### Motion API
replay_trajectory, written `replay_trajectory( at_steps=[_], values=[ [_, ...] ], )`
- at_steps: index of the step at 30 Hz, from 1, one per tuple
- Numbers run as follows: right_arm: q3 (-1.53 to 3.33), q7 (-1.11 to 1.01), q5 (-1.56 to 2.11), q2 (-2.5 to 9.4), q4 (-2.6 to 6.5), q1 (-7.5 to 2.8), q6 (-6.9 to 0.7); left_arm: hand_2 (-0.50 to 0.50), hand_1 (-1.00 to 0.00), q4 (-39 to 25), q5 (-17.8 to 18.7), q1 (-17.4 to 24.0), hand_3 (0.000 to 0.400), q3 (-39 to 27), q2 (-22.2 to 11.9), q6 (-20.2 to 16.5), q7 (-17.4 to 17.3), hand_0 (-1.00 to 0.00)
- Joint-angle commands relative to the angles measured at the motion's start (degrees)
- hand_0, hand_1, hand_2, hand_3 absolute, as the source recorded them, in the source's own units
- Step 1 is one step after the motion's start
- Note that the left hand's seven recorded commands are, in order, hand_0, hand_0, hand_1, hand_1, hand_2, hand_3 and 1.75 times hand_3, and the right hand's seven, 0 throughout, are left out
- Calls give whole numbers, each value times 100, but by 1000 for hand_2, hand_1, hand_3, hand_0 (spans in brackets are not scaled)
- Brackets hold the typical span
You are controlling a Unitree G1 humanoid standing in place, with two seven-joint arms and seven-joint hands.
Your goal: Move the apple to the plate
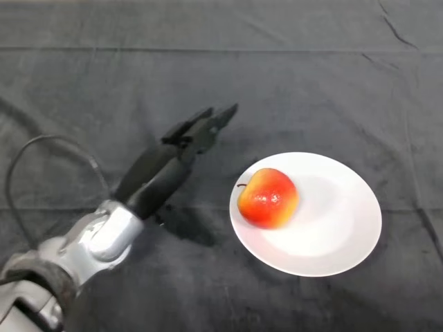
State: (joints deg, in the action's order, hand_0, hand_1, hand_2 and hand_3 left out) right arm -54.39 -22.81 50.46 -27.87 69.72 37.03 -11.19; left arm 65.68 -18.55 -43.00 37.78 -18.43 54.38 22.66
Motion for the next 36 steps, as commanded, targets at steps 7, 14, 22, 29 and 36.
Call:
replay_trajectory(
  at_steps=[7,14,22,29,36],
  values=[
    [-27,-34,105,-132,34,82,48,0,0,326,77,528,0,-357,-531,-187,-128,0],
    [-27,-34,104,-131,32,81,48,0,0,377,188,658,0,-623,-712,-337,-210,0],
    [-26,-32,103,-129,28,80,48,0,0,452,401,784,0,-993,-1001,-545,-387,0],
    [-25,-30,102,-127,23,78,48,0,0,532,778,810,0,-1463,-1226,-803,-641,0],
    [-24,-28,101,-124,16,76,47,0,0,587,1301,875,0,-2037,-1317,-1085,-929,0]
  ],
)
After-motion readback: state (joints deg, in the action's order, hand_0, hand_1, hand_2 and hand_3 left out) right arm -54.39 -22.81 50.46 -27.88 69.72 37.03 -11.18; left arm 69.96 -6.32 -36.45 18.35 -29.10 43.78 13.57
